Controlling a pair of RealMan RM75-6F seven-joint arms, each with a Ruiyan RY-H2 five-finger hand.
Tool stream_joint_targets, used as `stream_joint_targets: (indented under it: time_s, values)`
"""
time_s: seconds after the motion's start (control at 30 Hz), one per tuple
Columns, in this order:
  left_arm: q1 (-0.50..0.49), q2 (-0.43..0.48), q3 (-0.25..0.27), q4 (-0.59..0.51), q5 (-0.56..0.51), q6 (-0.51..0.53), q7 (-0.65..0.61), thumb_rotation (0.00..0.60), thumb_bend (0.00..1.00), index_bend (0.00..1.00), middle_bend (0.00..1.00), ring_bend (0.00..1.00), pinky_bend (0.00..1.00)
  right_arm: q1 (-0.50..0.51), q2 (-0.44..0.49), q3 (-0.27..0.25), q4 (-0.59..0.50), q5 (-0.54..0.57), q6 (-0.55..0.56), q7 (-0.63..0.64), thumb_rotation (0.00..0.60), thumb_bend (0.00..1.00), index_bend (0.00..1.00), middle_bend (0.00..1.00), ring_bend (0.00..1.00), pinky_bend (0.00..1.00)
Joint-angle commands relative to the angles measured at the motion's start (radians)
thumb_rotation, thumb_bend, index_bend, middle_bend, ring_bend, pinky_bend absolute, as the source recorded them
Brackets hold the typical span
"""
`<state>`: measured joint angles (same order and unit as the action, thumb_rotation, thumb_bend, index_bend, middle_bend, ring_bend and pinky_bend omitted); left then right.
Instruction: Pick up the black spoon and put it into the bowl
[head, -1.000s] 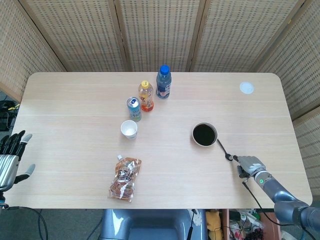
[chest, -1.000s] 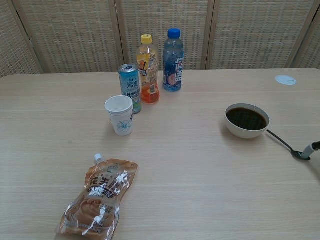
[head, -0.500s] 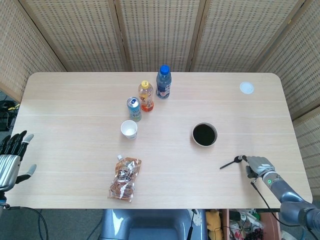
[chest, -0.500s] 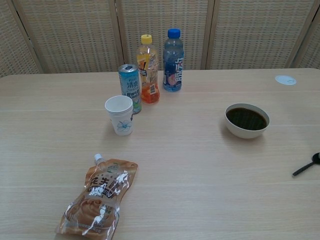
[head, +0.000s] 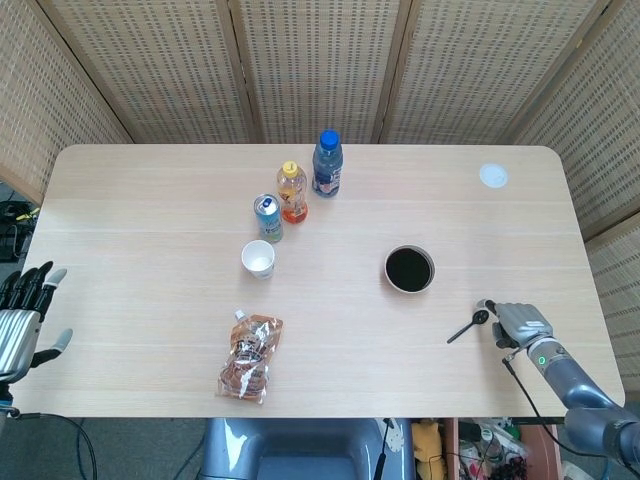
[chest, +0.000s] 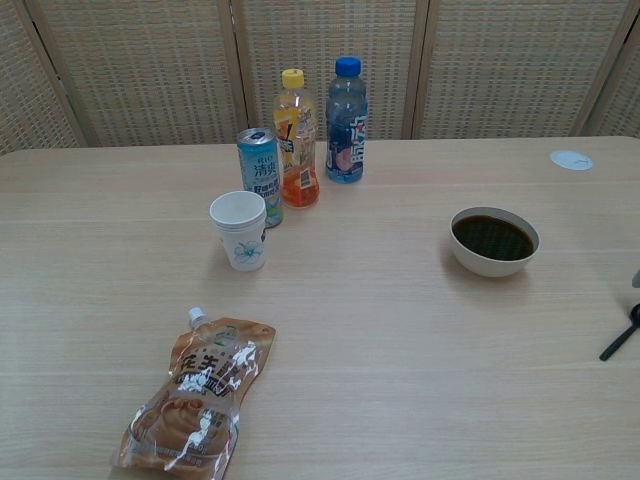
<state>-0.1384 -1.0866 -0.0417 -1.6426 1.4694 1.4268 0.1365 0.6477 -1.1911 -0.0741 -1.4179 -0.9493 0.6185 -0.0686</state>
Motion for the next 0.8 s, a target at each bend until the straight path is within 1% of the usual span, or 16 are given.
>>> stream_joint_targets:
  time_s: [0.03, 0.1, 0.17, 0.2, 0.3, 0.43, 0.53, 0.57, 0.8]
  values:
    - [0.001, 0.0, 0.0, 0.002, 0.0, 0.003, -0.002, 0.6, 0.33, 0.04, 0.0, 0.01, 0.0, -0.027, -0.004, 0.016, -0.024, -0.031, 0.087, -0.019, 0.6, 0.55, 0.36, 0.73, 0.84, 0.96]
    - [0.003, 0.001, -0.002, 0.005, 0.0, 0.007, -0.006, 0.6, 0.33, 0.04, 0.0, 0.01, 0.0, -0.049, -0.02, 0.031, -0.031, -0.051, 0.166, -0.029, 0.6, 0.45, 0.48, 0.64, 0.75, 0.96]
    - [0.005, 0.002, -0.005, 0.008, -0.001, 0.015, -0.01, 0.6, 0.33, 0.04, 0.0, 0.01, 0.0, -0.077, -0.047, 0.047, -0.03, -0.087, 0.251, -0.035, 0.6, 0.4, 0.52, 0.61, 0.72, 0.95]
    - [0.007, 0.003, -0.006, 0.01, -0.002, 0.018, -0.012, 0.6, 0.33, 0.04, 0.0, 0.01, 0.0, -0.087, -0.06, 0.054, -0.025, -0.104, 0.284, -0.033, 0.6, 0.39, 0.53, 0.62, 0.72, 0.95]
    - [0.01, 0.008, -0.005, 0.012, 0.0, 0.022, -0.016, 0.6, 0.33, 0.04, 0.0, 0.01, 0.0, -0.112, -0.1, 0.067, 0.005, -0.175, 0.362, -0.018, 0.6, 0.39, 0.53, 0.64, 0.72, 0.95]
    - [0.015, 0.01, -0.001, 0.015, 0.001, 0.026, -0.025, 0.6, 0.33, 0.04, 0.0, 0.01, 0.0, -0.122, -0.133, 0.064, 0.046, -0.254, 0.405, -0.004, 0.6, 0.39, 0.53, 0.69, 0.73, 0.95]
    - [0.02, 0.011, -0.002, 0.02, 0.0, 0.033, -0.031, 0.6, 0.33, 0.04, 0.0, 0.01, 0.0, -0.125, -0.166, 0.054, 0.106, -0.333, 0.437, 0.003, 0.6, 0.38, 0.53, 0.73, 0.77, 0.95]
    - [0.023, 0.011, -0.001, 0.022, 0.0, 0.036, -0.034, 0.6, 0.33, 0.04, 0.0, 0.01, 0.0, -0.123, -0.177, 0.048, 0.128, -0.362, 0.441, 0.005, 0.6, 0.38, 0.53, 0.75, 0.78, 0.95]
    - [0.031, 0.019, -0.001, 0.027, 0.002, 0.048, -0.041, 0.6, 0.33, 0.04, 0.0, 0.01, 0.0, -0.106, -0.218, 0.023, 0.225, -0.477, 0.441, 0.017, 0.6, 0.38, 0.53, 0.83, 0.87, 0.97]
